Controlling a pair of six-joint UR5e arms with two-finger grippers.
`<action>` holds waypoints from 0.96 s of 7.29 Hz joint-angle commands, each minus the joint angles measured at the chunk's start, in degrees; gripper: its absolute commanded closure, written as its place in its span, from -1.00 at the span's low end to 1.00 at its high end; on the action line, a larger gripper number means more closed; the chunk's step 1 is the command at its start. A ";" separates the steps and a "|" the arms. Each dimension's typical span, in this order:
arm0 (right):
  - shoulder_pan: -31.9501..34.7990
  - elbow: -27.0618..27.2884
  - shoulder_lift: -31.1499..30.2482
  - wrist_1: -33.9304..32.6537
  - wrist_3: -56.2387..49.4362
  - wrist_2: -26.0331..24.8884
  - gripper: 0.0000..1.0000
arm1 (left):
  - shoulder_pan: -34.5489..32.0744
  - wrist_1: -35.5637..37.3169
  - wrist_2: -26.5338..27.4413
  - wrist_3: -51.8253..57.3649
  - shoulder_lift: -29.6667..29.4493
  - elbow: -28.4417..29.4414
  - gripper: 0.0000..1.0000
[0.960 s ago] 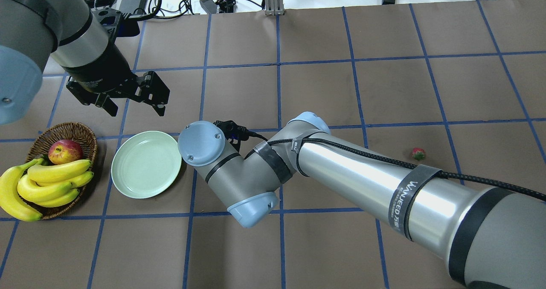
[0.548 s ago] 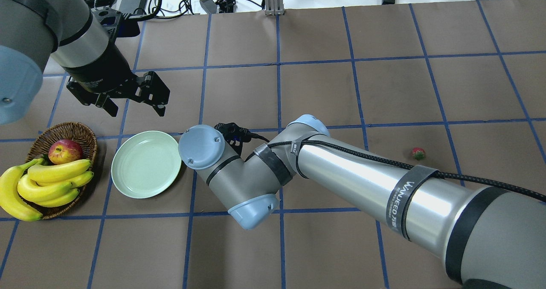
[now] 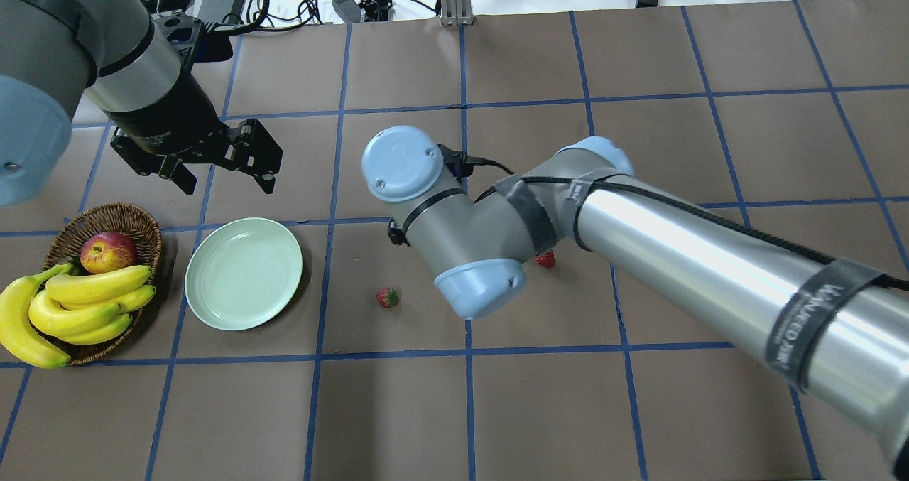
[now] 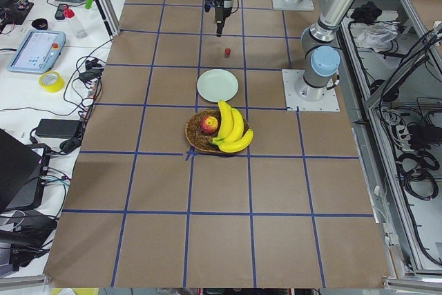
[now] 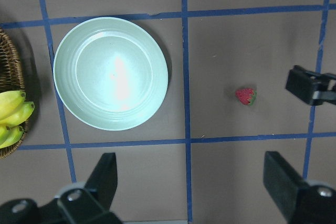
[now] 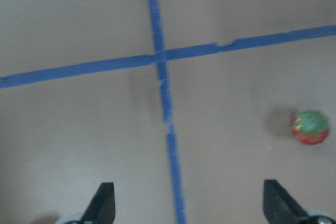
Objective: Collect all strawberries into plate
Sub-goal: 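Return the right gripper and grasp a second strawberry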
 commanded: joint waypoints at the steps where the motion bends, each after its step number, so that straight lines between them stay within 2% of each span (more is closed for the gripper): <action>1: -10.85 2.05 -2.38 4.82 -13.76 -0.88 -0.95 | -0.08 0.01 0.07 0.00 -0.01 -0.08 -1.00; 2: -11.93 4.94 -2.21 3.69 -16.06 -0.88 -0.91 | -0.08 0.10 0.07 0.00 -0.10 0.01 -1.00; 4: -12.03 12.67 -1.77 -7.69 -15.91 -0.27 -0.89 | 0.09 0.10 -0.02 -0.09 -0.27 -0.08 -1.00; 7: -12.03 13.40 -0.02 -10.55 -15.56 0.26 -0.85 | 0.35 0.10 -0.02 0.00 -0.18 0.01 -1.00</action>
